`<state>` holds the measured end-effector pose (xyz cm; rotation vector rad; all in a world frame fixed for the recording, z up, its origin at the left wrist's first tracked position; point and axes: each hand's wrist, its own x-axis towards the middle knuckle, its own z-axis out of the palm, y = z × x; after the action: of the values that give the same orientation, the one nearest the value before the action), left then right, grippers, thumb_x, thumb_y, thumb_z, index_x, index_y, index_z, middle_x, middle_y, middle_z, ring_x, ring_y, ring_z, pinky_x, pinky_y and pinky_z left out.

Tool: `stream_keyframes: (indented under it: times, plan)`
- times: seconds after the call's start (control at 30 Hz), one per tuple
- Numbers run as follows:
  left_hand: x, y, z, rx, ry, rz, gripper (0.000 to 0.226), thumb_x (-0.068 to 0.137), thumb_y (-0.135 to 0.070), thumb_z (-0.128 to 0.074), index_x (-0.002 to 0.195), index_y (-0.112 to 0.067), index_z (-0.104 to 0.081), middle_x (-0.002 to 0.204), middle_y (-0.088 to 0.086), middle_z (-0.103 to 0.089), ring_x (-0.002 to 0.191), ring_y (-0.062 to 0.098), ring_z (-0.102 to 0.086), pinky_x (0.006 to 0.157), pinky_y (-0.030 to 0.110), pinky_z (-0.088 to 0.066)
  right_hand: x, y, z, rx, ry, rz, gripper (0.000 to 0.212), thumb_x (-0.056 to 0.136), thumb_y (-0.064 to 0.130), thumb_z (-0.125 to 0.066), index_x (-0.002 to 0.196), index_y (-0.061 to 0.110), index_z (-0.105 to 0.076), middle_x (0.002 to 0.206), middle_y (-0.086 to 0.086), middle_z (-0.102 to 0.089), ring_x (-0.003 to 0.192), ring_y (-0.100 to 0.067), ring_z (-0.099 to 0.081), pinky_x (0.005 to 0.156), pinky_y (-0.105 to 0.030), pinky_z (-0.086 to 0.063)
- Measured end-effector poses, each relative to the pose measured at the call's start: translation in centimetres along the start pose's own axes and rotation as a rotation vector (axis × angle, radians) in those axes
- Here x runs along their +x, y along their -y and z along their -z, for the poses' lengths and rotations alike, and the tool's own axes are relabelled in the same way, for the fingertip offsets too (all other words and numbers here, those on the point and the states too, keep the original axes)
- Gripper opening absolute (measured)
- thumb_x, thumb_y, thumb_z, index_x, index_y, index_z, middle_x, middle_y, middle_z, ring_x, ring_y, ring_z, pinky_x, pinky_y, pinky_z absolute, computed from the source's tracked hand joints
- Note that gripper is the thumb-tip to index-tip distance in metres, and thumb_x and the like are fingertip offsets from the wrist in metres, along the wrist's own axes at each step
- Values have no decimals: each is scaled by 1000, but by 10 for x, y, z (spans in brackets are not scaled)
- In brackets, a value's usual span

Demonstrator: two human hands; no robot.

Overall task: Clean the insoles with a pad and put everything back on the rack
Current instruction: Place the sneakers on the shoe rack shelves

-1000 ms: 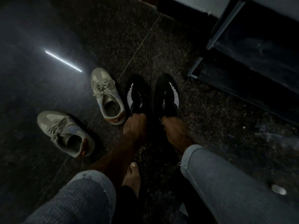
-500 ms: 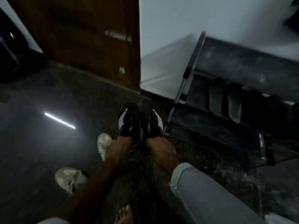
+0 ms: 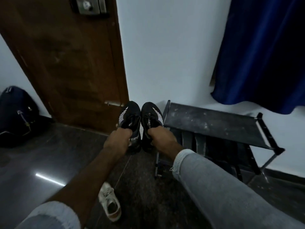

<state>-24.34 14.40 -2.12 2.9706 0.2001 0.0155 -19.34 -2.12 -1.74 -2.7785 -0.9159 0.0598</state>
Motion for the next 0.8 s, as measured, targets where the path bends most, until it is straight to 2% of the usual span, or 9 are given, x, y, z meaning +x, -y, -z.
stream_keyframes:
  times: [0.2, 0.37, 0.53, 0.8]
  plan:
    - [28, -71, 39, -14, -35, -121, 9, 88, -10, -63, 93, -8, -55, 97, 15, -65, 93, 32, -65, 80, 43, -55, -18, -59, 61, -30, -36, -105, 23, 85, 1, -54, 106, 8, -59, 110, -19, -61, 101, -38, -62, 82, -39, -51]
    - [65, -120, 35, -37, -75, -207, 14, 85, -9, -65, 97, -7, -58, 96, 16, -62, 89, 32, -64, 78, 41, -55, -27, -108, 83, -40, -74, -185, 21, 84, 5, -56, 105, 7, -60, 110, -20, -61, 101, -39, -62, 82, -38, -51]
    - [102, -156, 15, -73, -66, -247, 14, 84, -9, -66, 94, -8, -58, 98, 17, -62, 91, 34, -63, 77, 40, -54, -18, -153, 84, -21, -81, -243, 16, 85, 5, -56, 99, 10, -60, 105, -18, -63, 97, -37, -63, 83, -40, -54]
    - [157, -163, -18, -35, -31, -261, 17, 85, -11, -66, 99, -7, -57, 103, 18, -60, 96, 35, -61, 76, 37, -48, 15, -198, 57, 8, -51, -292, 20, 86, 6, -59, 106, 10, -61, 109, -16, -63, 101, -34, -62, 80, -35, -48]
